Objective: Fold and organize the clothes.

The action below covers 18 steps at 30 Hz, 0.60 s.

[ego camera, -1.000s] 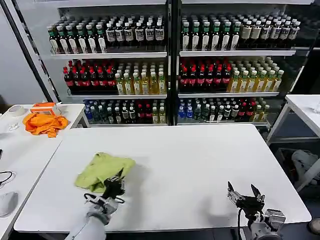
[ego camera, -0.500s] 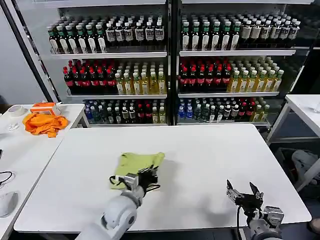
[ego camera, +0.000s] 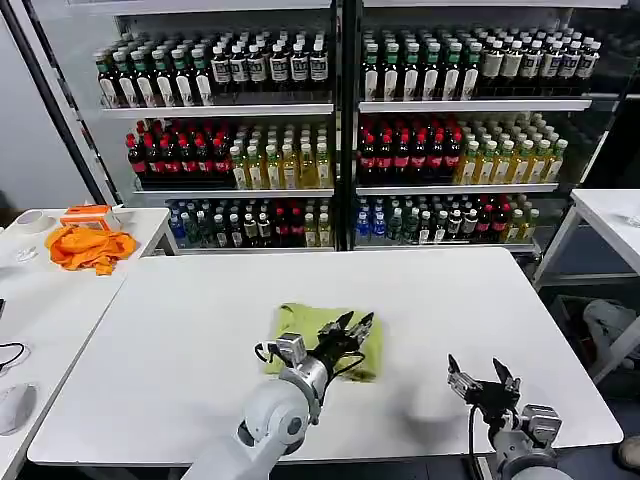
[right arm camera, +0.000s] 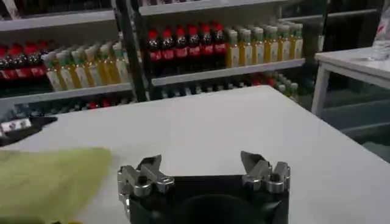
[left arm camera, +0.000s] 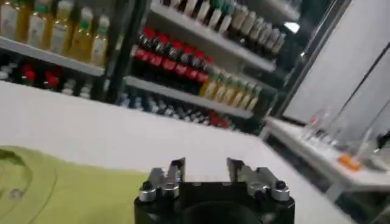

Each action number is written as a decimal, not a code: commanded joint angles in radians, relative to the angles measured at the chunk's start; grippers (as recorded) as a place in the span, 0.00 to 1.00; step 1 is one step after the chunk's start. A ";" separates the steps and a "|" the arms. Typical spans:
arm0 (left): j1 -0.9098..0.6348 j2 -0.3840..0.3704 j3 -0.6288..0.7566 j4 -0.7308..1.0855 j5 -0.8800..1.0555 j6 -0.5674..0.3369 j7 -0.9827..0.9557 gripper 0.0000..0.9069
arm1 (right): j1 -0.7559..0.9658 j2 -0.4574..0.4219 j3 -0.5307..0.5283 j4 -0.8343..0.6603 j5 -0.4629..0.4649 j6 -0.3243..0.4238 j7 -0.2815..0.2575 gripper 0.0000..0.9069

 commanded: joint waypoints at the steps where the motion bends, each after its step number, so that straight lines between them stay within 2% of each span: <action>1: 0.114 0.023 -0.167 -0.226 -0.087 -0.030 0.010 1.00 | 0.102 -0.003 -0.082 -0.041 0.028 -0.003 0.008 1.00; 8: 0.277 0.147 -0.369 -0.279 0.031 -0.083 0.002 1.00 | 0.307 0.020 -0.262 -0.161 0.178 -0.025 0.069 1.00; 14: 0.382 0.155 -0.466 -0.303 0.049 -0.107 -0.003 1.00 | 0.420 0.068 -0.379 -0.291 0.250 -0.024 0.141 1.00; 18: 0.415 0.143 -0.474 -0.313 0.072 -0.120 -0.003 1.00 | 0.451 0.082 -0.407 -0.337 0.268 -0.025 0.166 1.00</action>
